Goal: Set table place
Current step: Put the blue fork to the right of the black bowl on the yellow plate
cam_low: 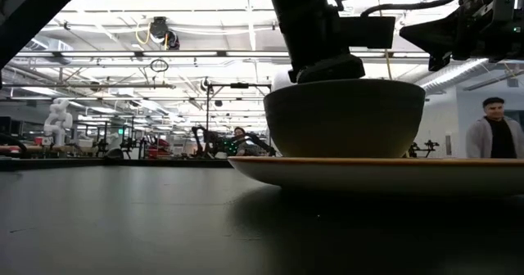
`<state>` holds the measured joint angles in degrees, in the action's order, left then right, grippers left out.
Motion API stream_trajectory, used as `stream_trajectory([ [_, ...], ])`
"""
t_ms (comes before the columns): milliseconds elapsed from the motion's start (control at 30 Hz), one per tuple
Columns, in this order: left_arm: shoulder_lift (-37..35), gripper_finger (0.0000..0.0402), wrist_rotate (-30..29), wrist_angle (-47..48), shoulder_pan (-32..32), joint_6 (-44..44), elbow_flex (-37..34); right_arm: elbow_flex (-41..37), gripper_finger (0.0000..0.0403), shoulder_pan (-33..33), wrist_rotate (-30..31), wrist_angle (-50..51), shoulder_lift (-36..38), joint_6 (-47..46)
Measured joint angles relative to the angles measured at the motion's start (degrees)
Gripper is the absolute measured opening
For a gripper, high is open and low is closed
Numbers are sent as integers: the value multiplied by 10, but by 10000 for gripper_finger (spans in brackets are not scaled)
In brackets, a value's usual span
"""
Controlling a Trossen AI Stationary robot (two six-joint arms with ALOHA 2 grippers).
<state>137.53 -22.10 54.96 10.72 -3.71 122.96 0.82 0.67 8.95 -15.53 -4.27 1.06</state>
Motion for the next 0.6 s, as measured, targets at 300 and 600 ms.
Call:
stream_trajectory([
  [300,0,329,-9,0,0,2,0,0,0,0,0,0,0,-1],
  [600,-7,333,-9,23,0,5,0,0,0,0,0,0,0,-1],
])
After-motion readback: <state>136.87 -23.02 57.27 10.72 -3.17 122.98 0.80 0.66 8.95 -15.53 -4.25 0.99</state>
